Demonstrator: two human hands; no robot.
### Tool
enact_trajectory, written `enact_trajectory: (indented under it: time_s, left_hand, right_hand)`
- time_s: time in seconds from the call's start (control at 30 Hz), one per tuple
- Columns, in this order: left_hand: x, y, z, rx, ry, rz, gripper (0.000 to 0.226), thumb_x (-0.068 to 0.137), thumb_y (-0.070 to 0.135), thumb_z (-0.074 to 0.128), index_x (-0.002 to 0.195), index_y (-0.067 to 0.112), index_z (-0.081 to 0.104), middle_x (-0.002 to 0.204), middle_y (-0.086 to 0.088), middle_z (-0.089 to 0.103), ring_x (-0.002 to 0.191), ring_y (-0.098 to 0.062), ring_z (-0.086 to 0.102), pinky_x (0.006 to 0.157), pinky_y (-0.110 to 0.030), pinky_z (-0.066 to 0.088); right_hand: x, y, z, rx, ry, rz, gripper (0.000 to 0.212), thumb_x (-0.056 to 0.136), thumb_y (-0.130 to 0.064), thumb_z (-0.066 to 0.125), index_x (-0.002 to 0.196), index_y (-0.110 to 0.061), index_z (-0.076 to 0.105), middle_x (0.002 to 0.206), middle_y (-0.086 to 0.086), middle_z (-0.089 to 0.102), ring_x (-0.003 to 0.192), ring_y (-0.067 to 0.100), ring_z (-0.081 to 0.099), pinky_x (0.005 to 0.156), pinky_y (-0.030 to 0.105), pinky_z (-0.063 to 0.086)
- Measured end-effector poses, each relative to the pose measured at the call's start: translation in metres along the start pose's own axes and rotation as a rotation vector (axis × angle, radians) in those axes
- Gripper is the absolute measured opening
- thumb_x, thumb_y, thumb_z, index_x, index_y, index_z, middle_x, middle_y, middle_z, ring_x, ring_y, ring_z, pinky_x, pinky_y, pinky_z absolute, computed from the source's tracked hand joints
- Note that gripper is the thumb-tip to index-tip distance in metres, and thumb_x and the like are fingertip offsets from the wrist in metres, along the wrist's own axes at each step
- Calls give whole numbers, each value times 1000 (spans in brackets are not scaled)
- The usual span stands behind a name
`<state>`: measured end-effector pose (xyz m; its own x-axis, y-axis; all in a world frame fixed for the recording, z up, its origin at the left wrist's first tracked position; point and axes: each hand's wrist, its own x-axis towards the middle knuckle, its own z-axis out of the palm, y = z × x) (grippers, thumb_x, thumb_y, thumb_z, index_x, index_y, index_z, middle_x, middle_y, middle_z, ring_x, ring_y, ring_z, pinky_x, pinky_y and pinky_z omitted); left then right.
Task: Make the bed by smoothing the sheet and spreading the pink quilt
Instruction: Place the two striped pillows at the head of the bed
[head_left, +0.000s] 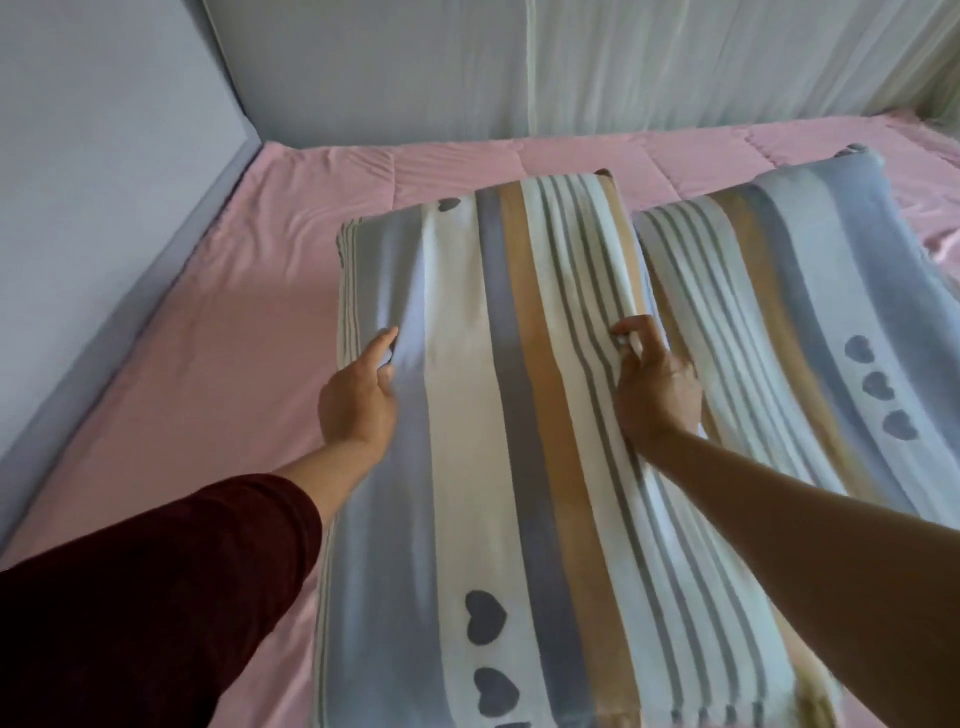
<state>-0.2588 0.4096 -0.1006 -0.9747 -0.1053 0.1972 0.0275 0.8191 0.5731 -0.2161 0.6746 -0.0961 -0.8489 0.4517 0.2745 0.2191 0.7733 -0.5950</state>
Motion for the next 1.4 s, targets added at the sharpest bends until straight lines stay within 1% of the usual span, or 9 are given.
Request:
enact_trajectory:
  time_s: [0.2, 0.33, 0.43, 0.53, 0.63, 0.77, 1.0, 1.17, 1.4]
  left_hand:
    - [21, -110, -32, 51, -65, -102, 51, 100, 16, 41, 143, 43, 34, 129, -4, 60, 109, -30, 58, 90, -33, 46]
    - [15, -191, -15, 153, -358, -328, 68, 92, 16, 54, 149, 32, 23, 131, -9, 56, 117, -32, 54, 99, -38, 44]
    - [0, -218, 3, 262, -448, -493, 74, 85, 39, 64, 147, 23, 26, 140, -14, 42, 124, -38, 45, 103, -47, 40]
    - [-11, -224, 10, 199, -433, -643, 79, 88, 47, 59, 147, 12, 21, 147, -19, 28, 131, -41, 33, 107, -46, 34]
    - [-15, -236, 15, -10, -421, -773, 83, 86, 50, 61, 145, 1, 28, 146, -20, 38, 130, -38, 42, 104, -42, 40]
    - [-16, -246, 19, -126, -380, -854, 93, 76, 64, 64, 140, 1, 39, 141, -19, 46, 125, -37, 48, 103, -43, 43]
    - [-7, -243, 21, -384, -235, -907, 94, 69, 42, 82, 139, -1, 37, 137, -16, 48, 122, -35, 49, 94, -34, 40]
    - [8, -247, 4, -401, -82, -737, 93, 50, 66, 70, 125, 12, 56, 125, -12, 60, 114, -34, 57, 102, -51, 41]
    - [66, -252, -62, -394, 14, -573, 70, 84, 37, 68, 139, 2, 43, 143, -15, 46, 132, -29, 43, 109, -39, 34]
  right_hand:
    - [-40, -51, 85, 35, -182, 124, 24, 98, -14, 36, 114, -25, 51, 84, 10, 56, 84, 37, 57, 67, 33, 35]
    - [-67, -42, 131, -141, -506, 199, 45, 88, -1, 41, 126, -26, 45, 107, 12, 60, 90, 31, 53, 72, 30, 37]
    - [-80, -38, 153, -212, -600, 336, 47, 92, -27, 56, 136, -24, 38, 136, 14, 43, 124, 35, 44, 95, 39, 39]
    - [-79, -32, 166, -310, -628, 503, 77, 90, -52, 55, 149, -17, 19, 154, 17, 22, 140, 40, 21, 113, 52, 24]
    - [-77, -15, 178, -308, -693, 551, 103, 82, -73, 45, 153, -7, 9, 154, 20, 25, 139, 40, 30, 111, 52, 31]
    - [-80, -1, 184, -340, -705, 518, 117, 70, -91, 29, 150, -5, 26, 149, 20, 34, 133, 38, 40, 107, 49, 37]
    - [-77, -20, 162, -63, -483, 638, 92, 77, -76, 53, 130, -1, 51, 115, 18, 60, 101, 34, 59, 81, 34, 45]
    - [-72, -54, 154, 57, -162, 687, 58, 91, -49, 54, 119, 1, 60, 118, 25, 60, 111, 41, 56, 95, 43, 43]
    - [-59, -134, 154, 95, -54, 589, 55, 97, -45, 45, 113, 5, 63, 115, 30, 60, 113, 45, 53, 96, 47, 41]
